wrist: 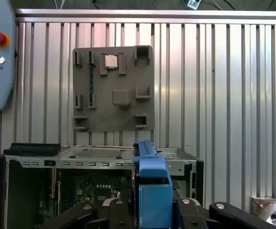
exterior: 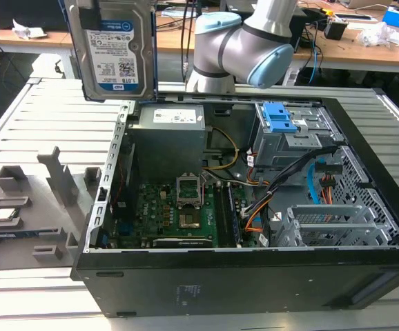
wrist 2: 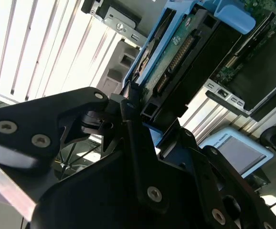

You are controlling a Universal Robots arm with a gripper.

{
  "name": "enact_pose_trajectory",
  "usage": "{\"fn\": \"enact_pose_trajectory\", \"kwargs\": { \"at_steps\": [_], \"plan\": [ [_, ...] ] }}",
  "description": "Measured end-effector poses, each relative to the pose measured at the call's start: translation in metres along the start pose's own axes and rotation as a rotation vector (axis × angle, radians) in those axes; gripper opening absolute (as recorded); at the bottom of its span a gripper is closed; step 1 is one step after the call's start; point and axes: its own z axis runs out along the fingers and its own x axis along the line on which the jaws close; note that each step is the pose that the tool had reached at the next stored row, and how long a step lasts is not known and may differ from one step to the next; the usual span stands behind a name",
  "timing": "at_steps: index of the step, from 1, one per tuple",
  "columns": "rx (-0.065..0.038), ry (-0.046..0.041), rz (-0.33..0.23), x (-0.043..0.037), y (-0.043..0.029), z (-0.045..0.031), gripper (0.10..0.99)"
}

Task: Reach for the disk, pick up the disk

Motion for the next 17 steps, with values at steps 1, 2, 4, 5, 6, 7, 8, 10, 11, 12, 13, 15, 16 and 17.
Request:
{"fn": "enact_pose_trajectory", "kwargs": {
  "at_steps": [1,2,4,5,6,7,8,10,11,12,13,15,16,17],
  "plan": [
    [0.000,0.0000,0.000,0.0000,-0.0035,-0.0002,0.365],
    [0.000,0.0001,0.000,0.0000,-0.0061,-0.0003,0.365],
    [0.000,0.0001,0.000,0.0001,-0.0153,-0.0007,0.365],
    [0.000,0.0001,0.000,0.0001,-0.0203,-0.0010,0.365],
    [0.000,0.0001,0.000,0.0002,-0.0254,-0.0012,0.365],
    [0.000,0.0001,0.000,0.0002,-0.0283,-0.0013,0.365],
    [0.000,0.0001,0.000,0.0002,-0.0314,-0.0014,0.365],
    [0.000,0.0001,0.000,0.0003,-0.0398,-0.0017,0.365],
    [0.000,0.0001,0.000,0.0003,-0.0425,-0.0019,0.365],
    [0.000,0.0000,0.000,0.0003,-0.0473,-0.0021,0.365],
    [0.000,0.0001,0.000,0.0004,-0.0526,-0.0023,0.365],
    [0.000,0.0001,0.000,0.0004,-0.0600,-0.0027,0.365],
    [0.000,0.0001,0.000,0.0005,-0.0640,-0.0028,0.365],
    [0.000,0.0001,0.000,0.0006,-0.0704,-0.0031,0.365]
  ]
}}
